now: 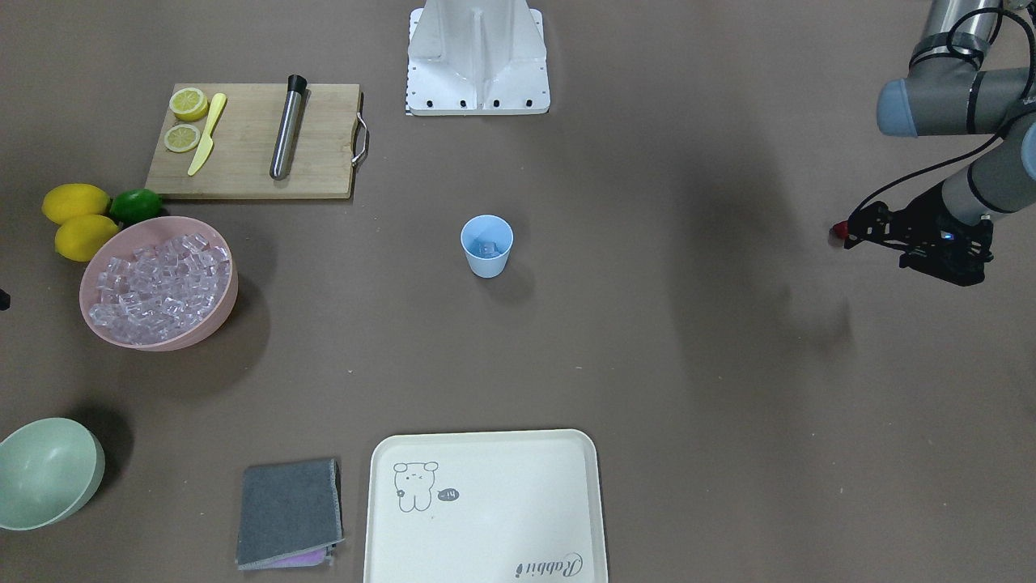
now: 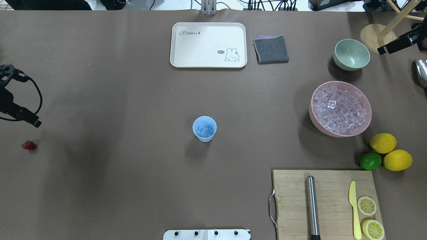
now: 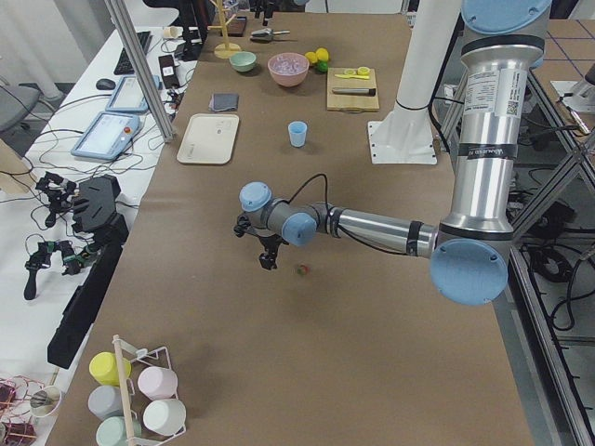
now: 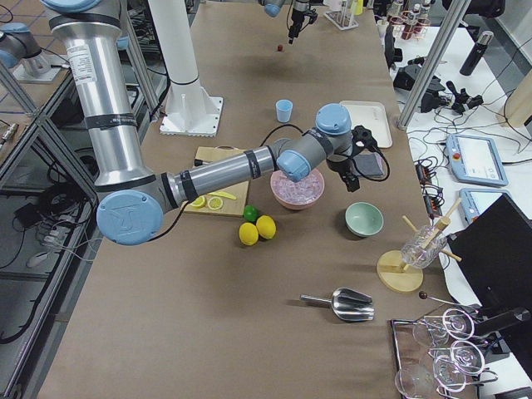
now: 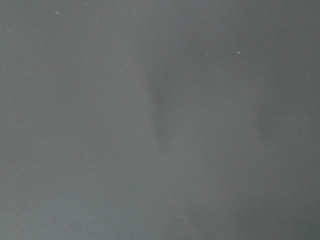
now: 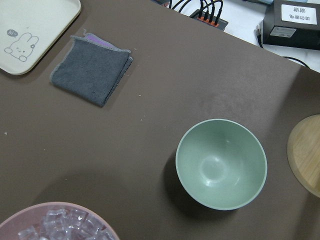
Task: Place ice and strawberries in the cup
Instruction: 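Lower the left gripper onto the red strawberry and grasp it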
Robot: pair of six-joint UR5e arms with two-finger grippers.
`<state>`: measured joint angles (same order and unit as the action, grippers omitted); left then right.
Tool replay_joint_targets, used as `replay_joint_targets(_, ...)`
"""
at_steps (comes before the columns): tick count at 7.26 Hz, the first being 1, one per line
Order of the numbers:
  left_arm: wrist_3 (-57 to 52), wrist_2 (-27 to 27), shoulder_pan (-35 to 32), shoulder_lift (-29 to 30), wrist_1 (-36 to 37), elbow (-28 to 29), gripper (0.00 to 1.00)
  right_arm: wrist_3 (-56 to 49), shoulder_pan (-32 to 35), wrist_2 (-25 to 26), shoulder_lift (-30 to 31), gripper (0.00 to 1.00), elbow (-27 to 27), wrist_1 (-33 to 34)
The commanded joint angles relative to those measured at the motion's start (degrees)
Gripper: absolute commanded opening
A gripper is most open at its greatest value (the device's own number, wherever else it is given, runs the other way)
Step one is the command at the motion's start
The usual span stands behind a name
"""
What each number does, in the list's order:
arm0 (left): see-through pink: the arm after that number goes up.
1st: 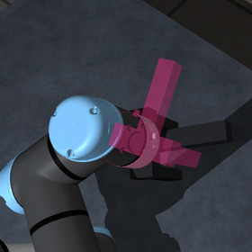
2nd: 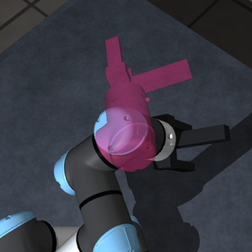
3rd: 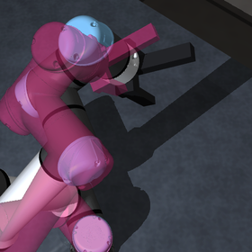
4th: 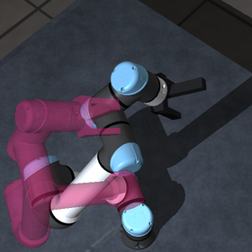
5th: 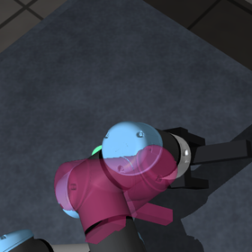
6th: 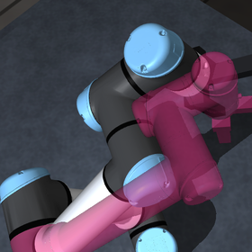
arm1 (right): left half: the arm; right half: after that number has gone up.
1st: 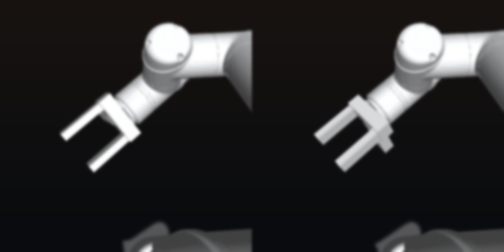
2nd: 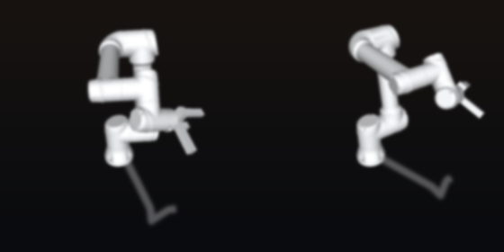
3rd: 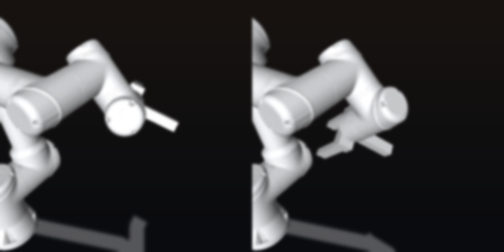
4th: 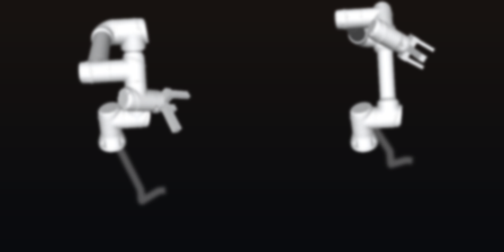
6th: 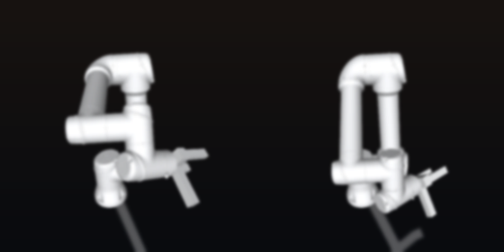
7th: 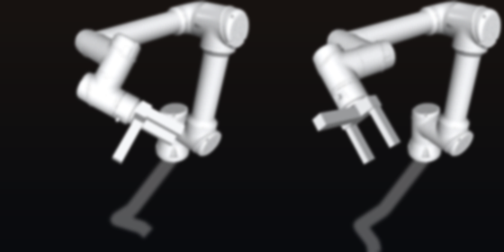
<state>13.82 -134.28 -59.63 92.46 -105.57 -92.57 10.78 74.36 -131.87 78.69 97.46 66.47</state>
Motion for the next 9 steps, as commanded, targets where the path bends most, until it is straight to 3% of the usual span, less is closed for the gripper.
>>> replay_joint_targets(1,-0.02,0.16,1.71,-0.35,0.01,0.81,0.95,-0.05,-0.62,2.13,-0.02,1.00,0.01,-0.02)
replay_joint_targets(8,1.37,-0.01,3.64,-1.41,-0.16,2.48,0.96,0.12,-1.49,5.03,0.15,1.00,0.10,-0.37)
replay_joint_targets(9,1.73,-0.01,3.99,-1.41,-0.16,2.40,0.92,0.21,-1.76,5.39,0.15,1.00,0.10,-0.46)
